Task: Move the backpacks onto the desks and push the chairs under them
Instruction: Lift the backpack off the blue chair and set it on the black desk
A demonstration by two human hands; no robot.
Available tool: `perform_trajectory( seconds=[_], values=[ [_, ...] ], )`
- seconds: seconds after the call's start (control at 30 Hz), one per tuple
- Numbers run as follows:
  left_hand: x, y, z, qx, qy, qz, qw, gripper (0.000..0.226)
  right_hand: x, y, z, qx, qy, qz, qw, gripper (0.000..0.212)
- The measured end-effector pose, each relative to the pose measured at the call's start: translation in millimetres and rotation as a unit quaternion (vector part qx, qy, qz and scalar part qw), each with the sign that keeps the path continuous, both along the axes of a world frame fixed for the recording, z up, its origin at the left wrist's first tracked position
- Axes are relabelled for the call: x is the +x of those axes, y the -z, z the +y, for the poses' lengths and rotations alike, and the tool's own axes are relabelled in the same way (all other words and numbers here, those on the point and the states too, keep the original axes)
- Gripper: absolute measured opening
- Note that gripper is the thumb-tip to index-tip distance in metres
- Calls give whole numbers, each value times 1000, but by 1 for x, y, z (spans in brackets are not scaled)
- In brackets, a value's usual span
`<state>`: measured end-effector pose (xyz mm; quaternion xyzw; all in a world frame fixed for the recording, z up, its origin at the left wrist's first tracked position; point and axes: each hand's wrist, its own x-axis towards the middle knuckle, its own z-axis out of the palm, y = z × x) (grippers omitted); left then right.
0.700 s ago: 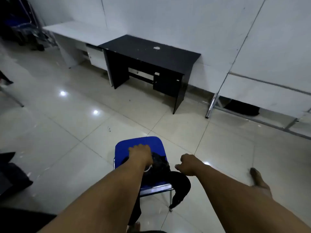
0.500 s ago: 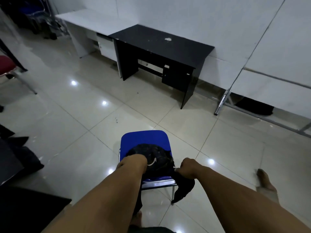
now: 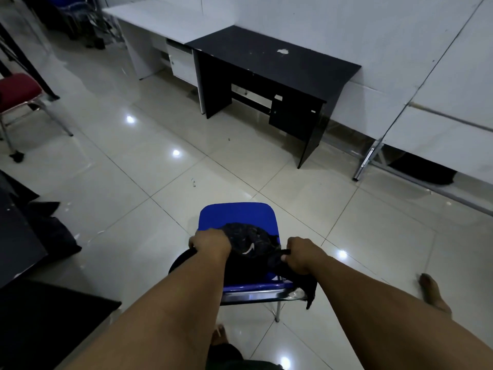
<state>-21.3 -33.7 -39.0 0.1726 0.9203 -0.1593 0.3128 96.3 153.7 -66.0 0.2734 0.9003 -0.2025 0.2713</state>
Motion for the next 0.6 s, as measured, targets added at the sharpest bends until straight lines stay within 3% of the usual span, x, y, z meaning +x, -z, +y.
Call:
perform_trajectory(
  seconds=[0.13, 0.3, 0.47, 0.5, 0.6],
  values=[
    [-19, 5, 1, 42, 34, 91, 994, 39, -13, -6, 1, 92, -11, 49, 994, 32],
    [-31, 10, -2, 114, -25, 7, 993, 32, -27, -7, 11, 149, -2, 51, 988, 34],
    [-30, 28, 5, 81, -36, -104, 991, 92, -43, -3, 7, 62, 61, 72, 994, 20],
    [-28, 32, 7, 62, -11, -101, 993, 92, -45, -2, 6, 56, 63, 75, 994, 18],
    [-25, 37, 10, 28, 59, -18, 998, 63, -49, 3, 4, 45, 76, 76, 993, 20]
  ],
)
